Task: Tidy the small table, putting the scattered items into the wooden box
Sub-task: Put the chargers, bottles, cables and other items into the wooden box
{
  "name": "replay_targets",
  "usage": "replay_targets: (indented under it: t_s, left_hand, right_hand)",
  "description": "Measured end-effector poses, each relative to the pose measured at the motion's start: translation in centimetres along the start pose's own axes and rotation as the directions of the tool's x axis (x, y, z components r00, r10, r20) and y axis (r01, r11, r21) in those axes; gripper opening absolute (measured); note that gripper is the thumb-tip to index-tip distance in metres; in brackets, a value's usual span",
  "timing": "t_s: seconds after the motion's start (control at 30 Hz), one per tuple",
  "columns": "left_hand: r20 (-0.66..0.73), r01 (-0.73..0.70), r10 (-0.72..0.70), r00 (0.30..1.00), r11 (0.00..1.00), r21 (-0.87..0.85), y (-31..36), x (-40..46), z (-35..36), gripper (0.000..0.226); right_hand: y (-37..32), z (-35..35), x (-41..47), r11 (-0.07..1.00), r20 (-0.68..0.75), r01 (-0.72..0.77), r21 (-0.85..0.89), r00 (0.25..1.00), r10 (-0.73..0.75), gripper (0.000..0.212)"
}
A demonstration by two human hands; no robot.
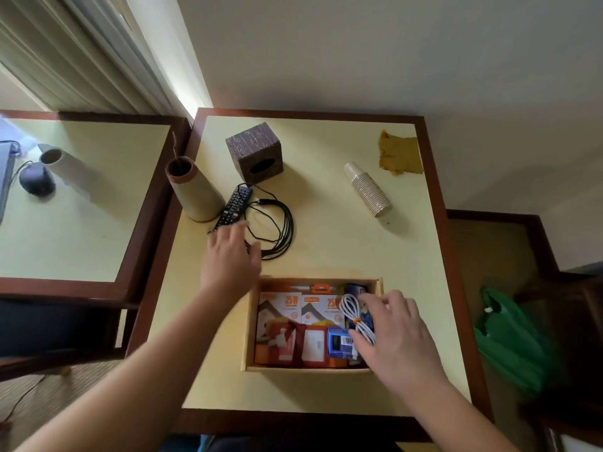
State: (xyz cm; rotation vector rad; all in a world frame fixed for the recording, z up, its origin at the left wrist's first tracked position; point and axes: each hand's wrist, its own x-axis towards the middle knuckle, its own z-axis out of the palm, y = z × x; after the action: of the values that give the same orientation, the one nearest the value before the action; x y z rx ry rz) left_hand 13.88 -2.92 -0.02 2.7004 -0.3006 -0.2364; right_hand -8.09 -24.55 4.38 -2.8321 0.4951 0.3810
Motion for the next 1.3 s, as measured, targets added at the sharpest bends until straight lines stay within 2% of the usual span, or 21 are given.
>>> replay_targets:
  t_s: [0.1, 0.2, 0.4, 0.53, 0.7, 0.8, 0.9, 1.0, 1.1, 1.2, 1.3]
  left_hand:
    - [0.077, 0.122, -0.134, 0.988, 0.982, 0.143, -1.4, 4.9, -0.9, 0.065]
    - [0.176, 0.131, -0.182, 0.968, 0.955, 0.268, -3.1, 7.8, -0.4, 0.068]
    - [0.231, 0.098, -0.163, 0.959, 0.959, 0.268, -5.0, 9.0, 0.8, 0.061]
    - [0.201, 0.088, -0.145, 0.969, 0.959, 0.270, -5.1, 8.8, 1.0, 0.057]
    - [0.158, 0.102, -0.158, 0.975, 0.944, 0.315, -4.1, 8.5, 0.2, 0.039]
    - [0.117, 0.132, -0.167, 0.979, 0.957, 0.259, -2.9, 7.7, -0.6, 0.031]
    - [0.066, 0.127, -0.140, 0.988, 0.977, 0.170, -1.4, 5.8, -2.2, 0.031]
    - [0.005, 0.125, -0.125, 0.992, 0.989, 0.073, 0.1, 2.6, -4.5, 0.034]
    - [-0.037, 0.118, -0.119, 0.992, 0.992, -0.035, 1.6, -1.2, -6.7, 0.043]
    - [0.002, 0.089, -0.090, 0.996, 0.987, -0.136, 2.5, -5.0, -7.6, 0.046]
    - [0.110, 0.111, -0.073, 0.991, 0.915, -0.389, 3.3, -8.2, -7.7, 0.039]
  right_hand:
    - [-0.1, 0.4, 1.1, 0.986, -0.015, 0.166, -0.006, 0.986, -0.166, 0.038]
    - [-0.2, 1.1, 1.9, 0.977, 0.047, 0.207, -0.043, 0.978, -0.205, 0.026]
    - [-1.3, 1.3, 1.6, 0.992, 0.004, 0.115, -0.043, 0.993, -0.115, 0.022]
    - [-1.5, 1.3, 0.9, 0.998, -0.005, -0.001, -0.058, 1.000, 0.000, 0.026]
    - [-1.5, 1.3, 0.5, 0.993, -0.005, -0.083, -0.079, 0.997, 0.083, 0.031]
    - [-1.7, 1.2, 0.5, 0.990, -0.015, -0.101, -0.095, 0.995, 0.100, 0.031]
    - [-2.1, 1.4, 0.4, 0.998, -0.022, -0.005, -0.068, 1.000, 0.003, 0.031]
    - [-2.7, 1.6, 0.4, 0.990, 0.067, 0.128, -0.055, 0.990, -0.125, 0.044]
    - [-2.7, 1.7, 0.7, 0.987, 0.163, 0.143, -0.068, 0.978, -0.130, 0.053]
    - [-2.5, 1.3, 1.2, 0.981, 0.212, 0.174, -0.091, 0.965, -0.152, 0.052]
    - [-2.6, 0.6, 1.4, 0.965, 0.271, 0.221, -0.141, 0.946, -0.177, 0.048]
